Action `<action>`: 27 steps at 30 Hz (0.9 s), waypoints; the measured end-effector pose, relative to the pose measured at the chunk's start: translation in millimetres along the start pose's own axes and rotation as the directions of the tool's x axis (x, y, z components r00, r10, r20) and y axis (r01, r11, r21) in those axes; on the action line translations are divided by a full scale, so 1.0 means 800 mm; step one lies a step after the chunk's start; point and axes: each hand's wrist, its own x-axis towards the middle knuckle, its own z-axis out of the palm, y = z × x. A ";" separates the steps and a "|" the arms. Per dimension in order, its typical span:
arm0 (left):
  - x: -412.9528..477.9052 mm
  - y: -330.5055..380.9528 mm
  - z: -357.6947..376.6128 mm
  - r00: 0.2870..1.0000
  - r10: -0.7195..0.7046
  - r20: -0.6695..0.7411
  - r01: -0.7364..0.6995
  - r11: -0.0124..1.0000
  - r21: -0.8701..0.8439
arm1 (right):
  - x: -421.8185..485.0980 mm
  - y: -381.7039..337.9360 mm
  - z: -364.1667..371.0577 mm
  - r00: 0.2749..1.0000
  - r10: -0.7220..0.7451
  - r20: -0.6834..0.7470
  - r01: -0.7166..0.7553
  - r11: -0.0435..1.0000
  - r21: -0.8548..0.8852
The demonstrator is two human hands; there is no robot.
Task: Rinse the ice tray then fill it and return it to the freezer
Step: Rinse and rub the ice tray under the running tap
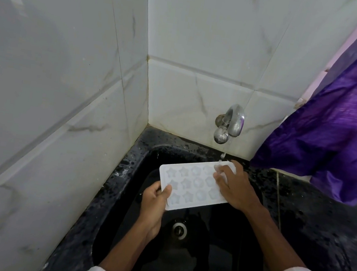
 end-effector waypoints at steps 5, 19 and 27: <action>0.003 0.002 -0.001 1.000 0.003 -0.027 -0.004 1.000 -0.012 | 0.000 0.000 0.001 1.000 -0.014 0.022 0.012 0.997 0.081; 0.015 0.013 0.005 0.997 -0.019 -0.078 0.010 0.994 -0.113 | 0.002 -0.011 -0.006 0.998 -0.017 0.062 0.013 0.998 0.056; 0.014 0.010 0.004 0.997 0.000 -0.072 -0.006 0.996 -0.084 | 0.005 -0.012 -0.006 0.999 0.007 0.053 -0.008 1.000 0.001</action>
